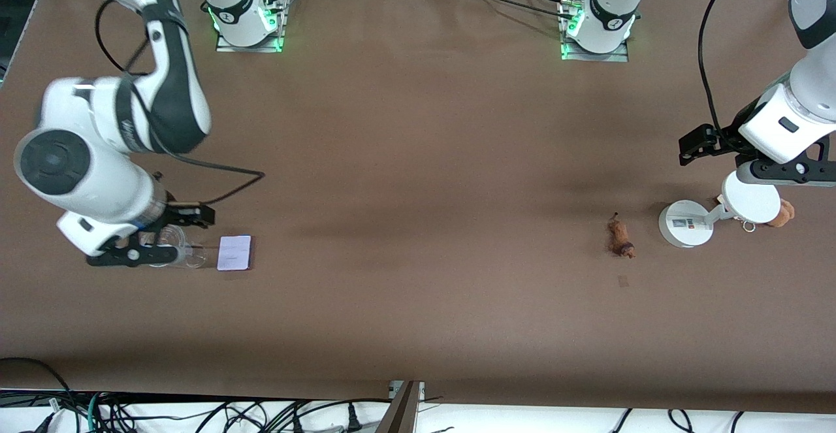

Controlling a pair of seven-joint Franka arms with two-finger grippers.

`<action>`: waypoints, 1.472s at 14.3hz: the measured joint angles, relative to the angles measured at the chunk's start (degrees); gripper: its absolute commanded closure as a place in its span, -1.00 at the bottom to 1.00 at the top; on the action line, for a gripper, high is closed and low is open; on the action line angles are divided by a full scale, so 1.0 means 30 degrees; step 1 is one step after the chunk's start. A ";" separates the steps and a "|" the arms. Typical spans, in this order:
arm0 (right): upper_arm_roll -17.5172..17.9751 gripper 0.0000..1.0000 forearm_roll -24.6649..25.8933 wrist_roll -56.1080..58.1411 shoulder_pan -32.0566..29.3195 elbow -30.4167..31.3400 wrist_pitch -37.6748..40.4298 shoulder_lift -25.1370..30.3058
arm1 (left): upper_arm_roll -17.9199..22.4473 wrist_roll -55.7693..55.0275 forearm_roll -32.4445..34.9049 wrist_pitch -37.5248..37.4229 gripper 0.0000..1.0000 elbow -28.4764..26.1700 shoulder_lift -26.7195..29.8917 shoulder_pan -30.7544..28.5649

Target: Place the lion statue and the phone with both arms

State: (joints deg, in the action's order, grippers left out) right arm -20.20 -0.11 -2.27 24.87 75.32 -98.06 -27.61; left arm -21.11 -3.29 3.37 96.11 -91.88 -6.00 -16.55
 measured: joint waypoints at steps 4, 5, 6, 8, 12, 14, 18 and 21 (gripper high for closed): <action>-0.0162 -1.00 -0.0602 0.0752 -0.1105 -0.0021 0.2227 0.2076 | 0.0042 0.0001 0.0000 -0.0025 -1.00 0.0569 -0.0527 0.0005; -0.0135 -1.00 -0.0646 0.0832 -0.1496 0.0022 0.2886 0.2622 | 0.0032 0.0001 0.0000 -0.0028 -1.00 0.0682 -0.0664 0.0036; 0.0007 -1.00 -0.0684 0.0946 -0.1897 0.0192 0.3275 0.3164 | 0.0023 0.0012 0.0001 -0.0037 -1.00 0.0755 -0.0743 0.0132; 0.0996 -1.00 -0.0696 0.1071 -0.2930 0.0880 0.3573 0.4198 | -0.0005 0.0009 0.0001 -0.0139 -1.00 0.0811 -0.0792 0.0556; 0.2152 -1.00 -0.0694 0.1107 -0.4366 0.1574 0.4499 0.5873 | -0.0019 0.0007 0.0001 -0.0439 -1.00 0.0853 -0.0798 0.1077; 0.2410 -1.00 -0.0641 0.1107 -0.4453 0.1797 0.5018 0.6594 | -0.0019 0.0007 0.0001 -0.0565 -1.00 0.0880 -0.0799 0.1196; 0.2660 -1.00 -0.0234 0.1107 -0.4453 0.2140 0.5661 0.6796 | -0.0012 0.0000 0.0001 -0.0567 -1.00 0.1153 -0.0875 0.1276; 0.2663 -1.00 -0.0170 0.1107 -0.4456 0.2142 0.5661 0.6619 | 0.0016 -0.0017 0.0001 -0.0556 -1.00 0.1268 -0.1231 0.1272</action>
State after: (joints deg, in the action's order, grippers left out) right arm -12.21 -0.62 1.06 11.50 81.74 -81.08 -7.75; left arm -21.07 -3.34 3.37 94.44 -88.07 -9.70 -12.73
